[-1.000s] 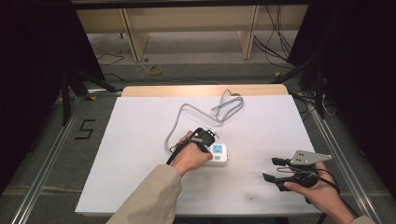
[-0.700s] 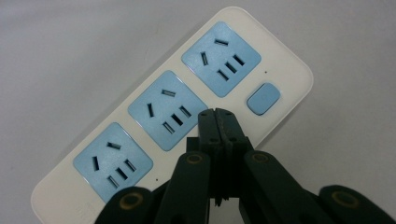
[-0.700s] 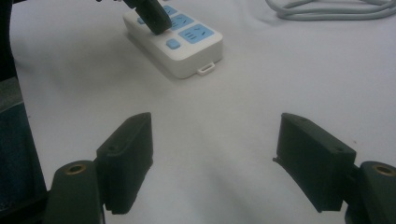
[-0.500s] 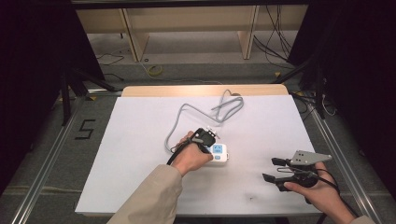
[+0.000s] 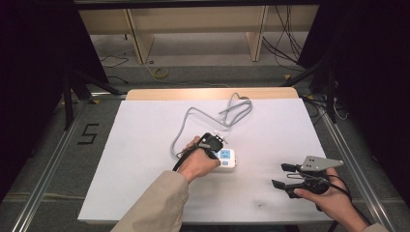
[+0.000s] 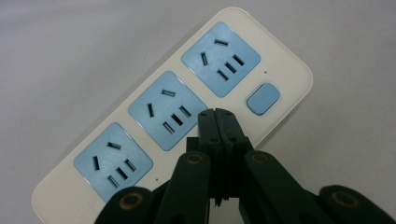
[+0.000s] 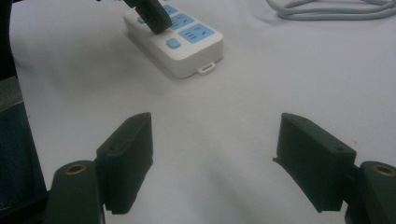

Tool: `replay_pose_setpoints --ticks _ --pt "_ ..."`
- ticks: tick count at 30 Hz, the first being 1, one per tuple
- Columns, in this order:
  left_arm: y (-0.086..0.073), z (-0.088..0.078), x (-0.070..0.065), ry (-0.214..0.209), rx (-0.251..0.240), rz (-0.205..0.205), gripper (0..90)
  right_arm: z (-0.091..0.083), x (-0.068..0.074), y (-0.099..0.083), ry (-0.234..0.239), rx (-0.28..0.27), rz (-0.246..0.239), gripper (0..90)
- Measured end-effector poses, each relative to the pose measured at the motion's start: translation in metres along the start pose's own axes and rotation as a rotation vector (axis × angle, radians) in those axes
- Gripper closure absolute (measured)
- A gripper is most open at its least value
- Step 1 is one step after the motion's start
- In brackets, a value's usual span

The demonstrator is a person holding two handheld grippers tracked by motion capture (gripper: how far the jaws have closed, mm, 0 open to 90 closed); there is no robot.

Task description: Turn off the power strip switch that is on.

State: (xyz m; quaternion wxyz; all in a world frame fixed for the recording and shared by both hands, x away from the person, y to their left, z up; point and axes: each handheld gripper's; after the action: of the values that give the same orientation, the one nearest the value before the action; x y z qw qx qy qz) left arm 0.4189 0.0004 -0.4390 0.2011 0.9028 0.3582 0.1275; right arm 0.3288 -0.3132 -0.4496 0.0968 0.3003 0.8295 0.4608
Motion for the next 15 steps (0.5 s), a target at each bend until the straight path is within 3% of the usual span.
replay_pose_setpoints --ticks 15 --pt "-0.0007 -0.0002 0.0009 -0.003 -0.003 -0.003 90.0 -0.0001 0.0001 0.0004 -0.001 -0.004 0.003 27.6"
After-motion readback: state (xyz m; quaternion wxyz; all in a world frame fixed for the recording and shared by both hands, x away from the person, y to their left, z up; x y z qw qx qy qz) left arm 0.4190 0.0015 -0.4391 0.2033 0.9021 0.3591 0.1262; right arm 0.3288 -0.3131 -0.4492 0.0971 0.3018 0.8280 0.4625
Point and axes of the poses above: each handheld gripper's, and its own axes: z roughly forward along the jaws, y roughly out of its top, x roughly to its left, and after that the axes turned 3 degrees about y, right-handed
